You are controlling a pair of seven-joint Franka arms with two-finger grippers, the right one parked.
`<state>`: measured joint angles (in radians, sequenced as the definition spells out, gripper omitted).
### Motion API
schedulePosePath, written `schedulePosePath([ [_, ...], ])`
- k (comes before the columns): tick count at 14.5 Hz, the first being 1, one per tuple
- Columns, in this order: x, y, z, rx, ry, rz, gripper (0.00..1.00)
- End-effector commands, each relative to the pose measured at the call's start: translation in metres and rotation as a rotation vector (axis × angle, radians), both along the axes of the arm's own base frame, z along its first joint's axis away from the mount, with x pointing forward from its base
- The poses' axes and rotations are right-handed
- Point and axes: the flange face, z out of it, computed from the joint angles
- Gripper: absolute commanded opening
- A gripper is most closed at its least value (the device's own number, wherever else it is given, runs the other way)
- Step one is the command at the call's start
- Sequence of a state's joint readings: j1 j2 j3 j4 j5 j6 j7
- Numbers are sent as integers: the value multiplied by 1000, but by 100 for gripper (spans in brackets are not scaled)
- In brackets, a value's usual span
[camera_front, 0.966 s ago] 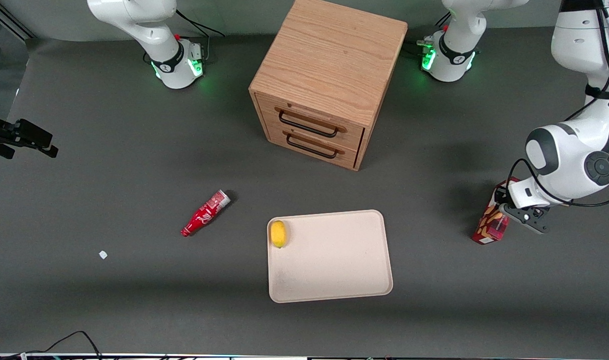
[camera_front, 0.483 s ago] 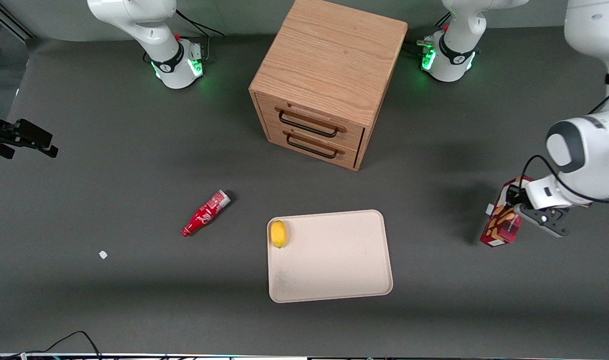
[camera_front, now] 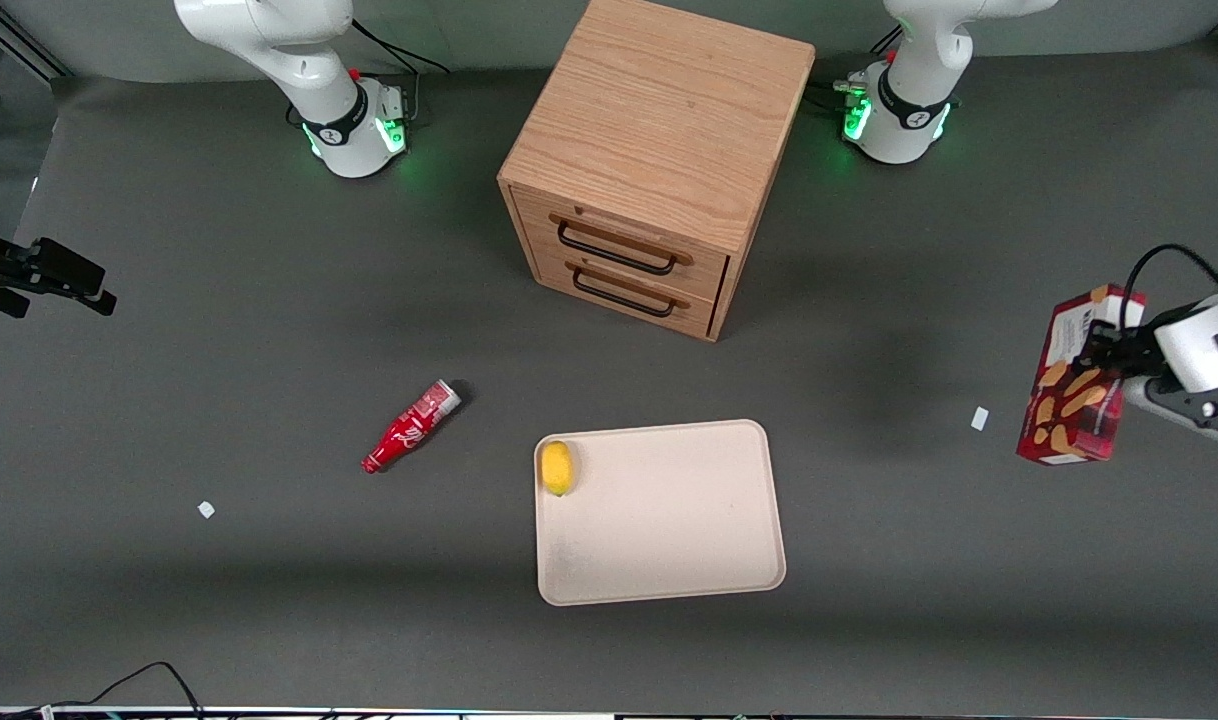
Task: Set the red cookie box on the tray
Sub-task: 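Lift the box upright with the left gripper, then carry the box over the cream tray's rim and lower it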
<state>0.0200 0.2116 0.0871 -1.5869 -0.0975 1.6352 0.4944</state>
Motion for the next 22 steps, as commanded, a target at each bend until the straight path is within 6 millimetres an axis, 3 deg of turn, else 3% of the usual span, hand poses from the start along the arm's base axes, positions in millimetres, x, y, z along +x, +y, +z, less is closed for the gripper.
schedulePosePath([
  [1,1,-33,58,33,25,90,0],
  [3,-2,-66,81,48,31,170,0],
  [5,-7,-114,96,62,30,256,0],
  [8,-14,-185,95,71,38,358,0],
  [11,-8,-252,76,42,4,452,0],
  [13,2,-290,49,34,-31,493,0],
  [15,18,-317,9,28,-62,525,0],
  [18,42,-340,-70,20,-123,536,0],
  [22,59,-359,-168,49,-214,527,0],
])
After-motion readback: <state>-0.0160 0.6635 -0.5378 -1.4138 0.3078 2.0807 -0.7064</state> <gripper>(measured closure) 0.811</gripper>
